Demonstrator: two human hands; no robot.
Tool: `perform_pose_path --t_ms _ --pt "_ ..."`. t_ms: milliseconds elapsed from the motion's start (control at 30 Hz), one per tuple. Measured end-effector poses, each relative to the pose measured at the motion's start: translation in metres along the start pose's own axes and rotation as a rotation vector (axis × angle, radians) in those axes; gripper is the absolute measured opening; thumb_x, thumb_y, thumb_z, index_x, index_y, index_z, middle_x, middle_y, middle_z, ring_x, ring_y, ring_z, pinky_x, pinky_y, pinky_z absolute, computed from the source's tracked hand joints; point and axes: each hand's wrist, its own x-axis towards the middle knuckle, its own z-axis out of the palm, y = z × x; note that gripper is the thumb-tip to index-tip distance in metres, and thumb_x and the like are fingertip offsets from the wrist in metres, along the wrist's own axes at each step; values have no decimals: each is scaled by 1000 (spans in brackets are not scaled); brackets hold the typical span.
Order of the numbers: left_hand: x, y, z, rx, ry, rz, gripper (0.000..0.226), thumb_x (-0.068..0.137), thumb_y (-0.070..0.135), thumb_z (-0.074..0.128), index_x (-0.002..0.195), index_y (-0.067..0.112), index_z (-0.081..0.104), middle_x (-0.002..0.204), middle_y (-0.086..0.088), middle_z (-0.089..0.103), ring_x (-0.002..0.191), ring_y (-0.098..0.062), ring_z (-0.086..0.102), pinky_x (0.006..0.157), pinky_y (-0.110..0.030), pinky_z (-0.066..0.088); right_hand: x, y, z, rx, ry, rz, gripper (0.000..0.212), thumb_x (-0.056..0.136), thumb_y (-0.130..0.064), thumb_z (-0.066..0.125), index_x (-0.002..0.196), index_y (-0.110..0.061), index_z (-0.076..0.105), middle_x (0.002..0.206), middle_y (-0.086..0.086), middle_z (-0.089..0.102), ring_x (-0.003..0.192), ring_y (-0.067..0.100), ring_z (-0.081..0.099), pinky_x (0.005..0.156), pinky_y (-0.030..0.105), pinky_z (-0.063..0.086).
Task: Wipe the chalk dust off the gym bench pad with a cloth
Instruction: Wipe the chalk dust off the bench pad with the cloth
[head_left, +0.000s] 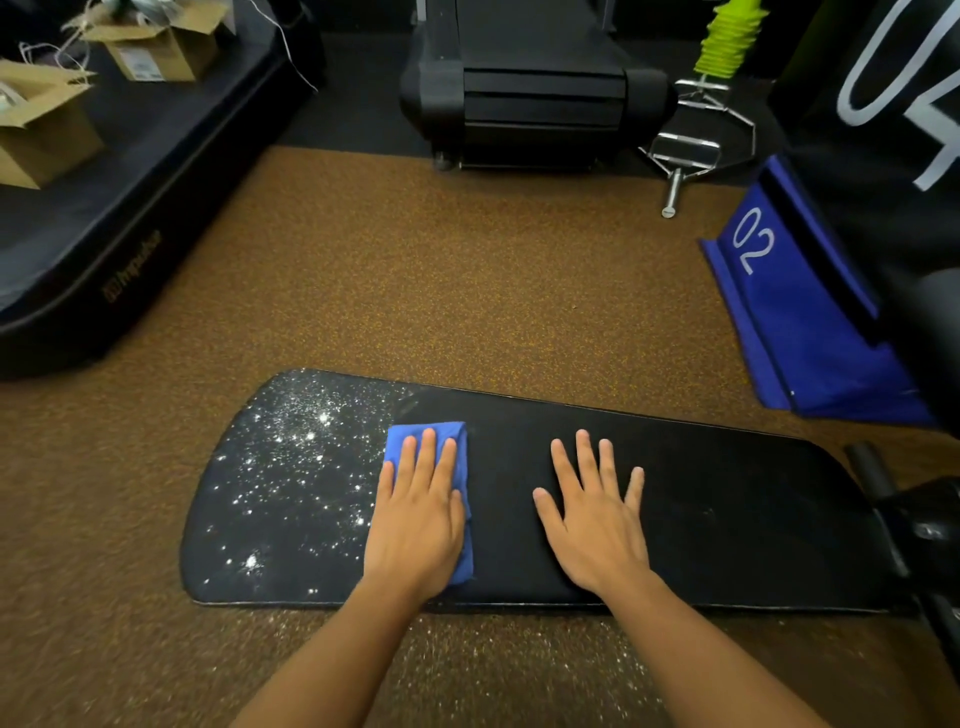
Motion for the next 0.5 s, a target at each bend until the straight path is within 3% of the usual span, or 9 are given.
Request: perform_pose_path --t_ms 200,400,500 --pt "-20 18 5 -8 27 -130 60 93 35 19 148 10 23 155 -12 21 144 -30 14 114 -48 15 -3 6 3 -6 14 -14 70 83 -62 -9 146 -31 -14 158 0 -16 142 23 -21 113 53 -10" --pt "-14 32 10 40 -25 118 58 94 35 29 147 11 29 154 -11 27 142 -31 23 115 -49 20 -4 10 8 4 56 -17 67 87 -60 -4 146 -31 -13 157 -2 -15 142 20 -21 114 51 -10" --pt "4 27 8 54 -49 214 57 95 37 23 148 14 27 155 -9 25 142 -29 22 112 -49 19 -4 10 8 15 57 -18 68 88 -61 -2 148 -31 -8 158 -3 -13 143 20 -19 115 51 -9"
